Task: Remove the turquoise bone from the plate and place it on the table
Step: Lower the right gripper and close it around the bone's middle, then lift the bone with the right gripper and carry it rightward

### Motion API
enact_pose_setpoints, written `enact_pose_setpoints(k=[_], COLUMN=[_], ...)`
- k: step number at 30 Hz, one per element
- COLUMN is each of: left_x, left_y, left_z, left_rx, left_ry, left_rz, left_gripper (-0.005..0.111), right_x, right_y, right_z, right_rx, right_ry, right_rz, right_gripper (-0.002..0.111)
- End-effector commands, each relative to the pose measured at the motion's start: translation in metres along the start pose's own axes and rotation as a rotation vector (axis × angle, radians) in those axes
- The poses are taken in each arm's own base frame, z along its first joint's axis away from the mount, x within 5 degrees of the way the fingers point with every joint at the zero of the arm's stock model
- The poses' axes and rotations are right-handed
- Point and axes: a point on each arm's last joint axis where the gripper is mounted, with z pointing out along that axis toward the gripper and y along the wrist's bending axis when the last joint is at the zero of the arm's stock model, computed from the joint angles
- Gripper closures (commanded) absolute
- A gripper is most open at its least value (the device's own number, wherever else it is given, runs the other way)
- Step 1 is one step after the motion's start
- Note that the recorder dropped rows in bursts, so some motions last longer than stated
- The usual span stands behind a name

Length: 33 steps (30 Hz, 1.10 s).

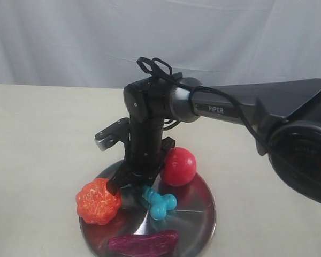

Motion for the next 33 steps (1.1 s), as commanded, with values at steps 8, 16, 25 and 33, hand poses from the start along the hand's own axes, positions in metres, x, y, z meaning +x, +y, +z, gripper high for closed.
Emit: enact_pose_setpoints(k=[8, 16, 25, 33], left_x=[0.000, 0.000, 0.000, 0.000], left_y=[0.000, 0.000, 0.000, 0.000], left_z=[0.000, 0.000, 0.000, 0.000], left_rx=[-0.004, -0.004, -0.004, -0.004], left_ry=[-0.004, -0.004, -0.004, -0.004], left_rz=[-0.008, -0.008, -0.008, -0.008], left_gripper=[0.107, 0.107, 0.107, 0.107], right_x=[0.008, 0.044, 0.104, 0.136], right_y=[0.003, -0.011, -0.068, -0.101], right_z=[-0.096, -0.193, -0.265, -0.285], right_rx=[0.036, 0.110, 0.180, 0.208], right_ry=[-0.170, -0.321, -0.448, -0.493], right_rz=[0.027, 0.148, 0.350, 0.475], right_gripper=[0.109, 0.109, 0.109, 0.109])
